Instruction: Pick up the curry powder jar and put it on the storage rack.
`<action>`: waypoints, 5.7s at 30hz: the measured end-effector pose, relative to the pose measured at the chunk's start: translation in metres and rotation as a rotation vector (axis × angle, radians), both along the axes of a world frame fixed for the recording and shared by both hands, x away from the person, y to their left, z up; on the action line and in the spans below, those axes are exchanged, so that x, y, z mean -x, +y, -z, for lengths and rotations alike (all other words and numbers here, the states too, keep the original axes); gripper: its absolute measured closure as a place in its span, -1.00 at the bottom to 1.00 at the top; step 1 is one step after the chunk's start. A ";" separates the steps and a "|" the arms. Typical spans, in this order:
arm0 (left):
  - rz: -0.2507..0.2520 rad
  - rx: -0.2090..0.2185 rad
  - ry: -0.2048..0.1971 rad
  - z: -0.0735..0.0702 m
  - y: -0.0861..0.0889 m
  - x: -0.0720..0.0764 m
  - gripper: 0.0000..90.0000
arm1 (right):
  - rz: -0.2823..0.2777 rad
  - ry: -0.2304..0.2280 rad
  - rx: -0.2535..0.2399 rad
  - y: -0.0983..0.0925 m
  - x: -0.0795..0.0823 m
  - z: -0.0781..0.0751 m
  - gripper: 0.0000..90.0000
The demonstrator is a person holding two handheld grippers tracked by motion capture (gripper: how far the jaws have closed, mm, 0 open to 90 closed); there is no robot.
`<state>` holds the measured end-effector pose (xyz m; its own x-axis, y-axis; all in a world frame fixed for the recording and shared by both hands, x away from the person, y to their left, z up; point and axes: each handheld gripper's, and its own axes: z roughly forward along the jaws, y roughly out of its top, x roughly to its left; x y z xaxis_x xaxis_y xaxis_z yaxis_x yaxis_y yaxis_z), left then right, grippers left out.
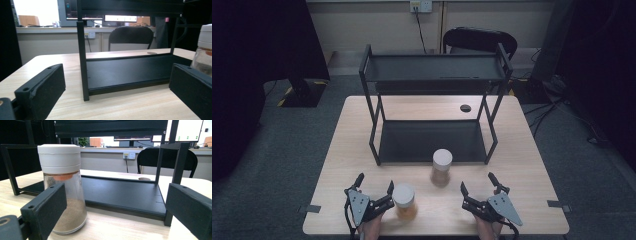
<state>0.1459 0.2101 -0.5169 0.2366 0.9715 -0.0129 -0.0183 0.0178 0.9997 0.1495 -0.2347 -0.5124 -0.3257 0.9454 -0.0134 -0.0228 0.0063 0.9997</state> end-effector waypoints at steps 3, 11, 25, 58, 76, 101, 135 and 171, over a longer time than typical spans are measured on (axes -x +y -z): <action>-0.012 0.000 0.001 0.000 -0.002 0.000 -1.00 | -0.002 0.000 0.001 0.000 0.000 0.000 -0.95; -0.017 0.000 0.008 -0.001 -0.003 -0.001 -1.00 | -0.004 0.000 0.000 -0.001 0.000 0.000 -0.95; -0.017 0.056 0.020 -0.009 0.005 -0.001 -1.00 | -0.014 0.000 -0.001 -0.002 -0.001 0.000 -0.95; 0.187 0.082 -0.044 -0.058 0.014 0.028 -1.00 | -0.019 0.000 0.000 -0.003 -0.001 0.000 -0.95; 0.297 0.052 -0.047 -0.054 0.002 0.029 -1.00 | -0.018 0.000 0.000 -0.003 -0.001 0.000 -0.95; 0.378 0.035 0.113 -0.042 0.001 0.019 -0.56 | -0.015 -0.001 0.000 -0.002 0.000 0.000 -0.96; 0.369 0.006 0.126 -0.036 0.000 0.016 -0.23 | -0.012 -0.001 0.000 -0.002 0.000 0.000 -0.96; 0.376 -0.014 0.103 -0.085 0.008 0.005 -0.23 | -0.010 -0.001 0.000 -0.001 0.000 0.000 -0.96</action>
